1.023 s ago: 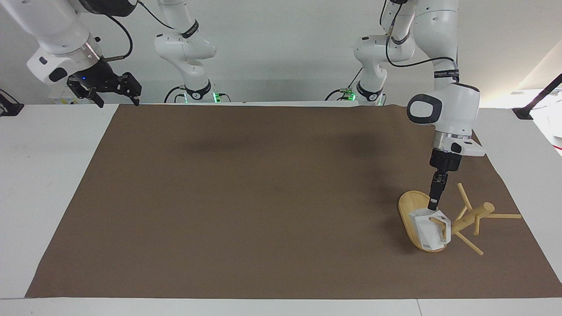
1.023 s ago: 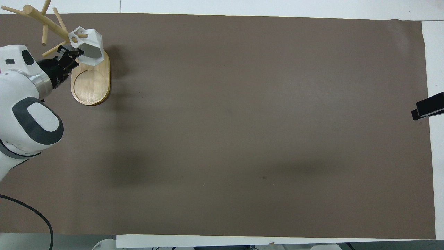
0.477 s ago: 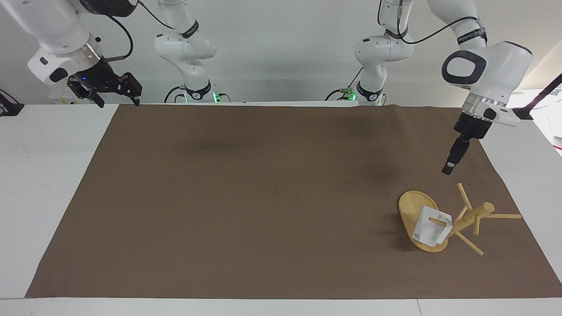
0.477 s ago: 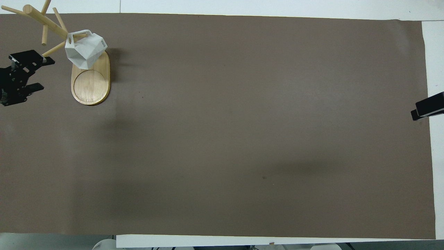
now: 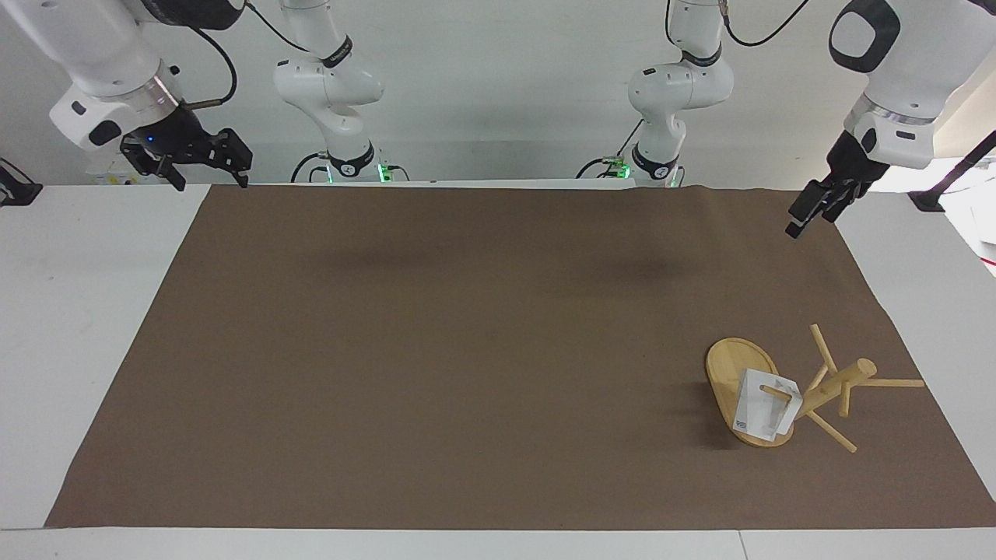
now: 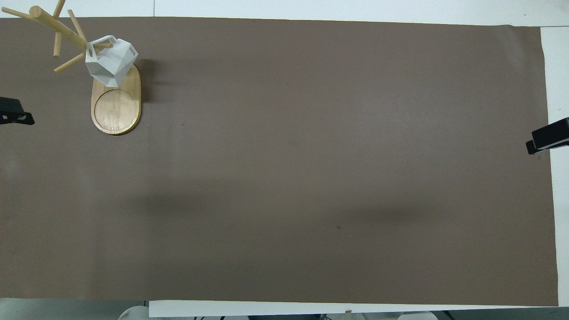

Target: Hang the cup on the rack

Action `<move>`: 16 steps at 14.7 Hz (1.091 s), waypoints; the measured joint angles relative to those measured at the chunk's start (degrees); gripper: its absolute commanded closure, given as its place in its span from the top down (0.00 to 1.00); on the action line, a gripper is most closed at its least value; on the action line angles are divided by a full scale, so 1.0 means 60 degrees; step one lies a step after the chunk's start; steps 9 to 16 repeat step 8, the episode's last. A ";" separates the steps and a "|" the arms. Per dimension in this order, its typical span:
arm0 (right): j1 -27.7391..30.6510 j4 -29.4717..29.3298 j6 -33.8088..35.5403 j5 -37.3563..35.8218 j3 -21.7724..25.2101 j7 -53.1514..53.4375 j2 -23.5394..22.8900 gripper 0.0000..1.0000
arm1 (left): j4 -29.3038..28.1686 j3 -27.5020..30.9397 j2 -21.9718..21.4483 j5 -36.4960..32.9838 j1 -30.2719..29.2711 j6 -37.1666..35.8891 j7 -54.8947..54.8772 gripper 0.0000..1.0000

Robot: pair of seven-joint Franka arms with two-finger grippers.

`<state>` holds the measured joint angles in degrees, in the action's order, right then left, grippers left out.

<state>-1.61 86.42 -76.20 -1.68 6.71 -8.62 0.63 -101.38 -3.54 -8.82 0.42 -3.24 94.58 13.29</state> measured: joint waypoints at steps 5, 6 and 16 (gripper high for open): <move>-0.0009 0.0000 0.0000 0.0000 0.0000 0.0001 0.0000 0.99 | 0.1358 -0.0113 0.0876 -0.0380 0.0252 -0.1675 -0.2313 1.00; -0.0009 0.0000 0.0000 0.0000 0.0000 0.0001 0.0000 0.99 | 0.1513 -0.0121 0.1029 -0.0380 0.0257 -0.1788 -0.2505 1.00; -0.0014 0.0000 0.0000 0.0000 0.0000 0.0001 0.0000 0.99 | 0.1718 -0.0124 0.1214 -0.0380 0.0261 -0.1859 -0.2668 1.00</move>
